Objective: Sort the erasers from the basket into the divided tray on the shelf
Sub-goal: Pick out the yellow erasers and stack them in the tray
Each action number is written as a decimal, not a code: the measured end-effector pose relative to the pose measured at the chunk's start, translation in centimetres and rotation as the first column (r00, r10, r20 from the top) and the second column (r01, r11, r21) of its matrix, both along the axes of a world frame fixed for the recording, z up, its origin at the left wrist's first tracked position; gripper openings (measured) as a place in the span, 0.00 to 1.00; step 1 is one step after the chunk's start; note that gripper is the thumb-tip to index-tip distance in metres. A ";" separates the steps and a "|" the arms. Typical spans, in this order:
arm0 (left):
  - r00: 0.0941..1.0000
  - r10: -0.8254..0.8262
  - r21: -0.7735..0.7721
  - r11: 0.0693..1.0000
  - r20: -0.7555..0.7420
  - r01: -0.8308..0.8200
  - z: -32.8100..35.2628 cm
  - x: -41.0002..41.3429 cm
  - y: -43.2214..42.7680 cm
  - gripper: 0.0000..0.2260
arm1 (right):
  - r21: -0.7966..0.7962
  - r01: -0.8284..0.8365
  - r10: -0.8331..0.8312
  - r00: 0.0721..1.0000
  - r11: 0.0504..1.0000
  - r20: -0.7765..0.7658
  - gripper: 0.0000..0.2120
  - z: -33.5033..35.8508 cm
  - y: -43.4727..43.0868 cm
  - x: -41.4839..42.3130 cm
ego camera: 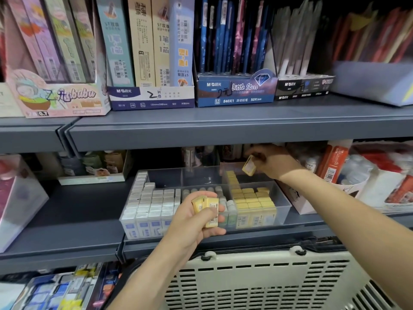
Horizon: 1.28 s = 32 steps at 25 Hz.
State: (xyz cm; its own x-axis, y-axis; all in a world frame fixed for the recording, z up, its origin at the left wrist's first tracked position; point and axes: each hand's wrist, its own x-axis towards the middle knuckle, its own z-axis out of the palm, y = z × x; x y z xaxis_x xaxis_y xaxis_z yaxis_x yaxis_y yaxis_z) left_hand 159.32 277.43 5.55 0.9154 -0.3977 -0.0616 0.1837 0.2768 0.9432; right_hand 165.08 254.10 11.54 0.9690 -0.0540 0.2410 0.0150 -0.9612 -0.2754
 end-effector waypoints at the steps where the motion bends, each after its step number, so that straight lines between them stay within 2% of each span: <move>1: 1.000 -0.003 0.000 1.000 0.002 0.003 0.0 0.0 0.0 0.13 | 0.036 0.014 -0.012 0.999 0.999 -0.031 0.11 -0.1 -0.2 0.1; 3: 1.000 -0.006 0.003 1.000 0.002 0.006 0.0 0.0 0.0 0.13 | 0.060 0.058 -0.049 0.988 0.997 -0.149 0.13 -0.4 -0.4 0.2; 6: 1.000 -0.006 0.010 1.000 -0.001 0.006 -0.1 0.0 -0.1 0.13 | -0.045 0.084 -0.094 0.950 0.995 -0.298 0.22 -1.8 -0.1 1.0; 12: 1.000 0.000 0.001 1.000 -0.018 0.000 -0.1 0.0 -0.1 0.13 | -0.052 0.013 -0.031 0.932 0.999 -0.361 0.24 -2.9 0.7 2.3; 18: 0.997 -0.051 -0.052 0.997 -0.051 0.048 -0.1 0.0 0.0 0.12 | -0.203 0.038 -0.124 0.895 0.978 -0.427 0.30 -2.5 0.6 2.3; 21: 0.997 -0.051 -0.065 0.997 -0.065 0.047 -0.1 0.0 -0.1 0.12 | -0.147 0.012 -0.080 0.880 0.989 -0.469 0.28 -2.8 0.6 2.1; 24: 0.993 -0.063 -0.131 0.990 -0.104 0.049 0.0 0.0 -0.2 0.13 | -0.107 0.027 -0.073 0.888 0.994 -0.454 0.26 -2.6 0.5 1.5; 28: 0.992 -0.064 -0.149 0.988 -0.110 0.047 0.1 -0.1 -0.4 0.09 | -0.185 0.007 -0.064 0.952 0.983 -0.300 0.19 -1.4 1.7 -0.1; 29: 0.992 -0.053 -0.160 0.987 -0.118 0.034 0.1 -0.1 -0.4 0.09 | -0.150 -0.033 -0.006 0.967 0.988 -0.254 0.17 -1.1 2.4 -0.8; 30: 0.991 -0.041 -0.173 0.985 -0.129 0.018 0.1 -0.1 -0.5 0.09 | -0.038 -0.080 0.069 0.973 0.996 -0.218 0.14 -0.9 3.0 -1.7; 31: 0.990 -0.031 -0.188 0.982 -0.137 0.005 0.1 -0.1 -0.5 0.10 | 0.144 -0.134 0.160 0.969 0.981 -0.190 0.12 -0.6 3.6 -2.7; 32: 0.991 -0.026 -0.199 0.980 -0.135 -0.001 0.1 -0.1 -0.4 0.11 | 0.335 -0.191 0.256 0.953 0.923 -0.164 0.10 -0.3 4.2 -3.9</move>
State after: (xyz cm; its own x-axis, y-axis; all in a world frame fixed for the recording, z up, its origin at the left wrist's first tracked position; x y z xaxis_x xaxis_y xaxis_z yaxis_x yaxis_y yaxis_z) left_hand 159.26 276.99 5.66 0.8986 -0.4262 -0.1041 0.3112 0.4520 0.8360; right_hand 161.22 258.33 11.22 0.9905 0.1292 0.0471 0.1324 -0.8039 -0.5798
